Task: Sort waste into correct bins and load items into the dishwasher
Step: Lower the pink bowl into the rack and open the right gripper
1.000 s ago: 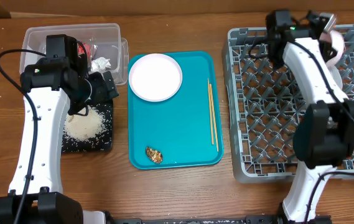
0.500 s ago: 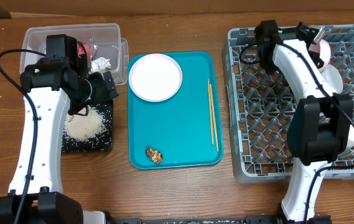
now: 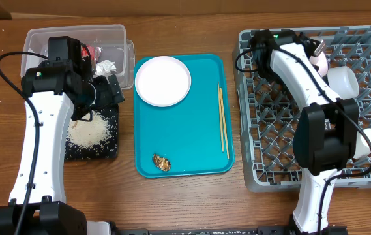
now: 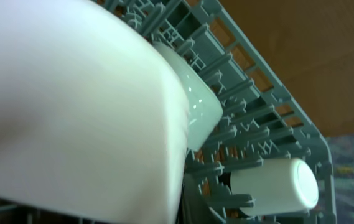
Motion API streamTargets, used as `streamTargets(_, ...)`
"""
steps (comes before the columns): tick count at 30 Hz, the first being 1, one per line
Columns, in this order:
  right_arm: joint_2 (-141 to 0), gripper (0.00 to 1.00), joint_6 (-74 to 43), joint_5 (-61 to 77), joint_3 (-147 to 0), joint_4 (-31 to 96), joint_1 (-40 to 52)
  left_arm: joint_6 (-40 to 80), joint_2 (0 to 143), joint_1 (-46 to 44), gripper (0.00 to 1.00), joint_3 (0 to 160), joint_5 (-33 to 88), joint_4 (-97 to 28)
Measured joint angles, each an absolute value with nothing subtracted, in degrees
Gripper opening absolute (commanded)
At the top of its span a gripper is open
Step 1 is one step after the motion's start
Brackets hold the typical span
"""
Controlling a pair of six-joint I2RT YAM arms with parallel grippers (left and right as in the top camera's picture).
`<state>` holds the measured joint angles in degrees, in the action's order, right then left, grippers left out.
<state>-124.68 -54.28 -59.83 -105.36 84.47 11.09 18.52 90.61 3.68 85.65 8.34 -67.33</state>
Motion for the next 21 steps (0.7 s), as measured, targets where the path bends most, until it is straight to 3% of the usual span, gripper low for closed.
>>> streamTargets(4,-124.68,0.06,-55.70,-56.90,-105.36,86.41,11.42,18.52,90.61,3.68,0.96,85.65,8.34,-67.33)
streamTargets(7,-124.68,0.19,-55.92,-52.82,-105.36,88.12,12.03,18.52,90.61,3.70,0.96,85.65,8.34,-67.33)
streamTargets(9,-124.86,0.22,-55.53,-49.06,-105.19,89.93,12.21,18.52,90.61,3.70,0.96,85.65,8.34,-67.31)
streamTargets(18,-124.62,0.24,-55.46,-38.61,-104.66,92.14,12.12,18.52,90.61,3.70,0.96,85.65,8.34,-67.31)
streamTargets(21,-121.86,0.30,-55.42,-36.60,-104.66,92.18,12.12,18.52,90.61,3.68,0.98,85.65,8.34,-67.33)
